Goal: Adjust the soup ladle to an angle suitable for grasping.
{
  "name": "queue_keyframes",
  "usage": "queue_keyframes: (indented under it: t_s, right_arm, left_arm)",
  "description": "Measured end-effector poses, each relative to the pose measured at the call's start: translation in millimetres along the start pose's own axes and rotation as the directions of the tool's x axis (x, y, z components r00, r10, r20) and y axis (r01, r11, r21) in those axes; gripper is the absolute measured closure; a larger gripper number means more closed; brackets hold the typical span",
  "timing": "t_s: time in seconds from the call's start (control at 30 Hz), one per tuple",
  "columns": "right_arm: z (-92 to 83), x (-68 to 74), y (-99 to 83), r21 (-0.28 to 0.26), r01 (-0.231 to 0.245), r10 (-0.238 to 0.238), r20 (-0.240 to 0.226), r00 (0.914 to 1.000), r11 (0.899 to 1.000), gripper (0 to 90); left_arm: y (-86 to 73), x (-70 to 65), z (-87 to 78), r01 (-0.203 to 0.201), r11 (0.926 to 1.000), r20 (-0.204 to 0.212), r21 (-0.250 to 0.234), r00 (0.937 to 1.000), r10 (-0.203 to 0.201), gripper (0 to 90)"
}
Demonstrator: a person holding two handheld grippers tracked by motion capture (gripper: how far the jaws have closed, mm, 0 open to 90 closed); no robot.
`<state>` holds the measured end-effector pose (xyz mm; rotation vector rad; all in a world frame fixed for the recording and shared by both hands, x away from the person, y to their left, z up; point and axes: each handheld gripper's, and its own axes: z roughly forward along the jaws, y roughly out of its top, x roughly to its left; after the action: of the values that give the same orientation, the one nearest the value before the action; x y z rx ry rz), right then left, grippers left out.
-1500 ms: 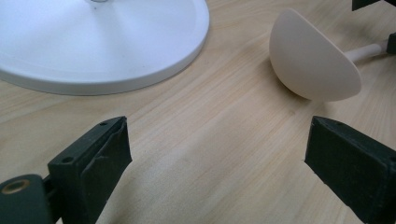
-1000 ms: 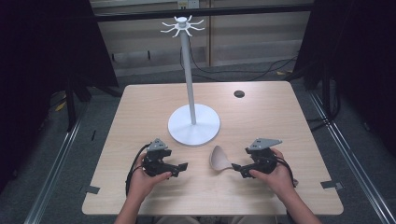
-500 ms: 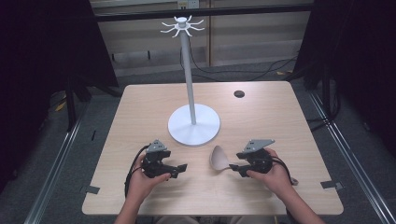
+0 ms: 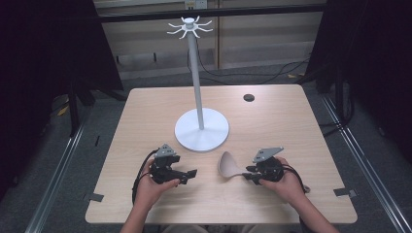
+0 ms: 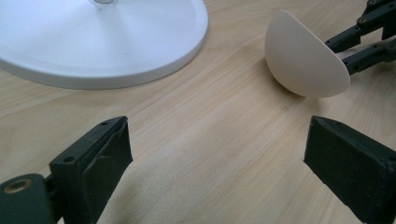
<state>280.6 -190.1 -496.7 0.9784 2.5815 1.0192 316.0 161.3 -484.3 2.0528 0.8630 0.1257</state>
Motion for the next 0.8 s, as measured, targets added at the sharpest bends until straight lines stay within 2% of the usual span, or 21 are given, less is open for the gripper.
queue_keyframes:
  t_s: [0.13, 0.23, 0.3, 0.37, 0.5, 0.57, 0.6, 0.7, 0.77, 0.8]
  right_arm:
    - [-0.4, 0.3, 4.7, 0.031, 0.064, -0.063, -0.016, 0.9979, 0.997, 72.7]
    - [-1.7, 2.0, 8.1, 0.032, 0.127, -0.126, -0.040, 0.9913, 0.991, 76.2]
    - [-0.6, 2.6, 10.9, 0.021, 0.144, -0.143, -0.037, 0.9890, 0.989, 77.9]
    - [0.2, 2.5, 12.0, 0.019, 0.148, -0.147, -0.037, 0.9884, 0.989, 78.0]
    - [7.6, 4.0, 20.7, -0.008, 0.162, -0.162, -0.067, 0.9845, 0.987, 78.2]
    - [14.2, 6.1, 32.9, -0.030, 0.170, -0.172, -0.077, 0.9821, 0.985, 78.2]
    - [14.2, 6.1, 32.9, -0.030, 0.170, -0.172, -0.077, 0.9821, 0.985, 78.2]
    - [25.1, 10.0, 49.7, -0.065, 0.179, -0.186, -0.119, 0.9753, 0.982, 78.3]
    - [28.0, 11.3, 52.9, -0.067, 0.185, -0.192, -0.126, 0.9733, 0.980, 78.3]
    - [33.2, 13.5, 58.0, -0.066, 0.196, -0.204, -0.140, 0.9689, 0.978, 78.3]
  left_arm:
    - [-0.6, 0.8, -1.8, -0.004, 1.0000, -0.005, -0.002, 1.0000, 0.004, 7.3]
    - [-1.8, 1.4, -3.9, 0.001, 1.0000, -0.010, -0.005, 0.9999, -0.002, 7.5]
    - [-3.0, 2.3, -5.6, 0.003, 1.0000, -0.014, -0.005, 0.9999, -0.003, 7.5]
    - [-4.2, 2.5, -6.8, 0.006, 1.0000, -0.020, -0.006, 0.9998, -0.006, 7.5]
    - [-7.5, 4.6, -11.3, 0.014, 0.9999, -0.029, -0.007, 0.9995, -0.014, 7.4]
    - [-10.6, 6.8, -15.8, 0.023, 0.9997, -0.041, -0.010, 0.9989, -0.023, 7.5]
    - [-10.6, 6.8, -15.8, 0.023, 0.9997, -0.041, -0.010, 0.9989, -0.023, 7.4]
    - [-14.6, 9.8, -23.0, 0.034, 0.9993, -0.059, -0.018, 0.9976, -0.035, 7.4]
    - [-17.1, 11.8, -28.2, 0.047, 0.9985, -0.067, -0.030, 0.9966, -0.049, 7.4]
    - [-18.4, 12.8, -31.0, 0.053, 0.9980, -0.069, -0.036, 0.9961, -0.055, 7.4]
